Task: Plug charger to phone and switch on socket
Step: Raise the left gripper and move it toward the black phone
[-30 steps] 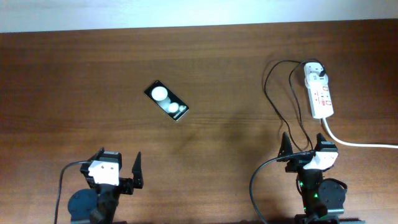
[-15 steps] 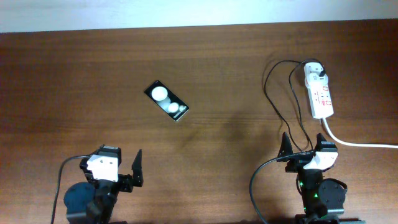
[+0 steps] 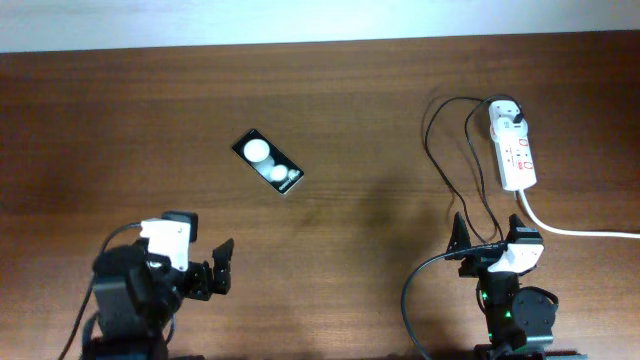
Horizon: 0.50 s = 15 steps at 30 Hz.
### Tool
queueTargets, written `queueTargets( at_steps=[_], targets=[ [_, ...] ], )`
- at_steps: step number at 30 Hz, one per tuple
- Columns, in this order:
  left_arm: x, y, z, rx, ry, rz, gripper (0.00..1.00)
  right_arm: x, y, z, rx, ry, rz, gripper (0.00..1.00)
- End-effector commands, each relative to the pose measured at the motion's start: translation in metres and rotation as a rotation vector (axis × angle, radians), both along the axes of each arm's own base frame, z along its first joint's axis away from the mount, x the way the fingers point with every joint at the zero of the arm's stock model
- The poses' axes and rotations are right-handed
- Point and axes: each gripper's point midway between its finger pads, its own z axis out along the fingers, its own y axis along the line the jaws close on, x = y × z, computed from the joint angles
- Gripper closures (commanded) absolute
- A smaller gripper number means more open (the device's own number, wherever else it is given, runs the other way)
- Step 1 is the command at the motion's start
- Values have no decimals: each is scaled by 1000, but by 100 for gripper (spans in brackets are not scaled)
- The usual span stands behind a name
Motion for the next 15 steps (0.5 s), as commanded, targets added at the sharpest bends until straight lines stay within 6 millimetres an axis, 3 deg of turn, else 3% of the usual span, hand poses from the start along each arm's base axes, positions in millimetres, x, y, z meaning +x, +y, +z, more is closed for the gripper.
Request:
queueTargets(
  at_steps=[1,5,11,15],
  targets=[
    [2,-23,15,-90,39,-113,1,0,-4,-3,2,3,-17,1],
    [0,-41,13,-177,79,-198,1,0,-4,-3,2,3,-17,1],
    [-10,-45,-4,-210,189,-202,1,0,-4,-3,2,3,-17,1],
    [-15,-51,-3,-243,201,-229,1,0,-4,-3,2,3,-17,1]
  ],
)
